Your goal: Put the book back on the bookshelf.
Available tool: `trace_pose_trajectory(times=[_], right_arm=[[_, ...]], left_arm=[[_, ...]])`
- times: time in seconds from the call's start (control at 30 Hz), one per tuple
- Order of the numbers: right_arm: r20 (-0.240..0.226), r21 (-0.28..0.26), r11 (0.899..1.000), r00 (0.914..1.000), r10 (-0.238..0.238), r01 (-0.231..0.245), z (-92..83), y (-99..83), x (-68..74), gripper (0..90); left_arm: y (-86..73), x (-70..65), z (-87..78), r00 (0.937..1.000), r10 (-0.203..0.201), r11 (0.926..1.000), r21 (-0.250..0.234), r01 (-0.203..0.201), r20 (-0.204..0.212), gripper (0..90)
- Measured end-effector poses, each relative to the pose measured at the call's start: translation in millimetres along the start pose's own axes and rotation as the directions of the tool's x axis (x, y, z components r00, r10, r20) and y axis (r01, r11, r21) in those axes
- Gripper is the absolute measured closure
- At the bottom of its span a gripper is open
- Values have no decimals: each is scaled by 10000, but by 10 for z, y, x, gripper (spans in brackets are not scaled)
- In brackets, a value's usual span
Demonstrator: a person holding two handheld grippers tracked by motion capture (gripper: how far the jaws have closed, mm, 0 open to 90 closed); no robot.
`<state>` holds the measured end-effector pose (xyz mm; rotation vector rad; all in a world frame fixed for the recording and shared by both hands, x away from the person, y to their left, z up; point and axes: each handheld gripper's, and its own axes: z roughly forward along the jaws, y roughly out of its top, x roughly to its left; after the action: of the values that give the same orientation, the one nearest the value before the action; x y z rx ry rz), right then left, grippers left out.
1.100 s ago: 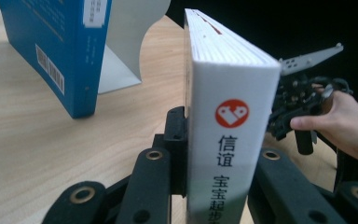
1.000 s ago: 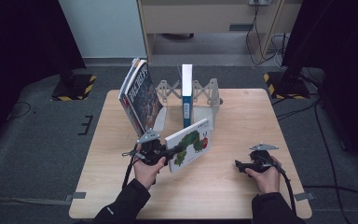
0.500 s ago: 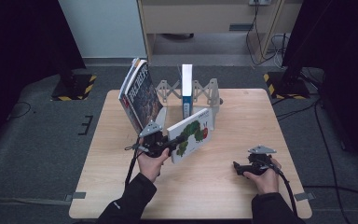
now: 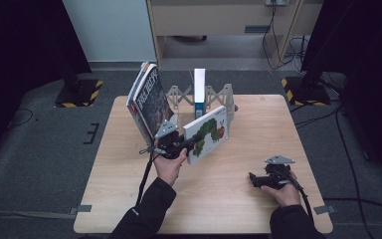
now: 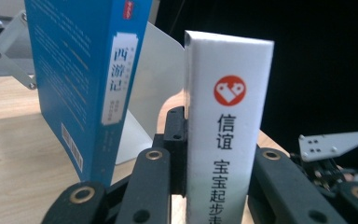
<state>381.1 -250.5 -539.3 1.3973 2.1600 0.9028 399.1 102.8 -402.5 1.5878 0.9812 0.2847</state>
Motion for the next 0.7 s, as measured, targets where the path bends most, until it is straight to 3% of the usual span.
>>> trace_pose_trajectory(times=[0.57,0.7], right_arm=[[5,0,10000,10000,-6,6,1,0,0,26],[3,1,10000,10000,-2,2,1,0,0,26]], left_arm=[[43,-73,257,9973,364,9989,-282,-382,-634,744],[41,-52,303,9976,173,9993,-321,-195,-677,744]])
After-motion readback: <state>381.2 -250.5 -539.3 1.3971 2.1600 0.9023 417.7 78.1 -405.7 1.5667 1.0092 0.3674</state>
